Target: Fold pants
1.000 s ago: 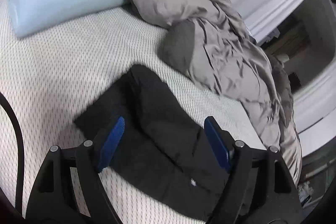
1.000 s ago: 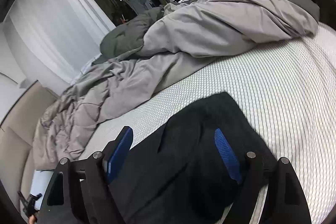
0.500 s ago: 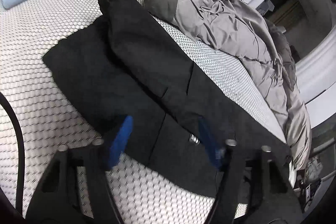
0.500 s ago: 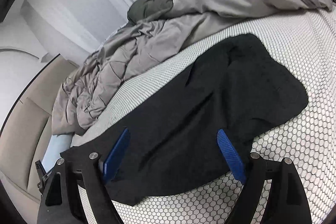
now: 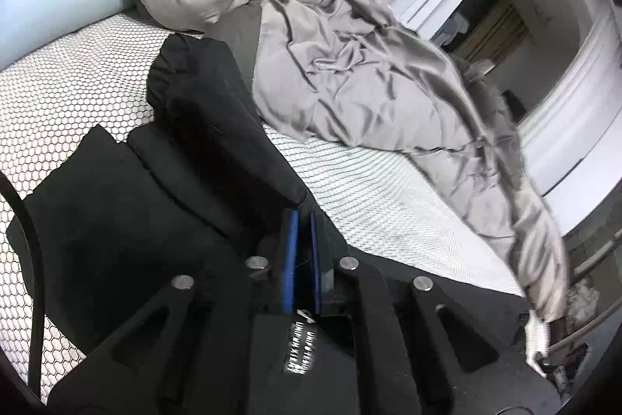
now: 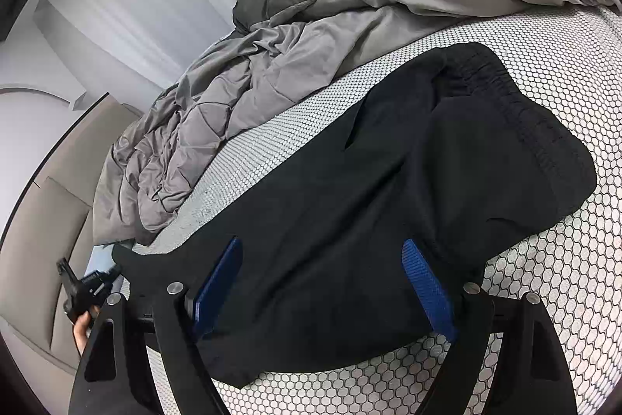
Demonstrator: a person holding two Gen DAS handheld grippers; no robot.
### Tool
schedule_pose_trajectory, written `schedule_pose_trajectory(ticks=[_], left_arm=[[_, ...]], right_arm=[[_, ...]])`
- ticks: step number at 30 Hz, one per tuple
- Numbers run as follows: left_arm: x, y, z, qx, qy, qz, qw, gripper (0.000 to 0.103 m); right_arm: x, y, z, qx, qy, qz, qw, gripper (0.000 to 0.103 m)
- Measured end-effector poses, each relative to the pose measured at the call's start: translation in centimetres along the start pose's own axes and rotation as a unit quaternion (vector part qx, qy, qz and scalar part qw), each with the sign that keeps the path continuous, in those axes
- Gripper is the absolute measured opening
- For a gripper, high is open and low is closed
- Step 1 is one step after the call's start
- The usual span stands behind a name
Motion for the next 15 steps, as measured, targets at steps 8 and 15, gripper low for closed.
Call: schedule_pose_trajectory(ticks=[8, 15], left_arm=[[1.9, 1.3, -2.3, 0.042, 0.013, 0.007, 0.999, 0.049], [1.4, 1.8, -5.6, 0.087, -0.072, 0.029, 0.9932, 0.02]], right_arm=[[0.6, -0.2, -0.4, 0.002, 0.012, -0.007, 1.0, 0.086], [1.1, -0.2, -0.7, 0.006, 0.02, -0.001, 1.0, 0.086]])
Point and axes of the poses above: each gripper's, at about its wrist camera, not at the fingertips, and y roughly against the way its jaws point, x to its left, z to its top, the point moved 2 cm from there along -y, roughly the way its jaws point, and after that the axes turned 6 degrees about z, right-handed, at the moved point
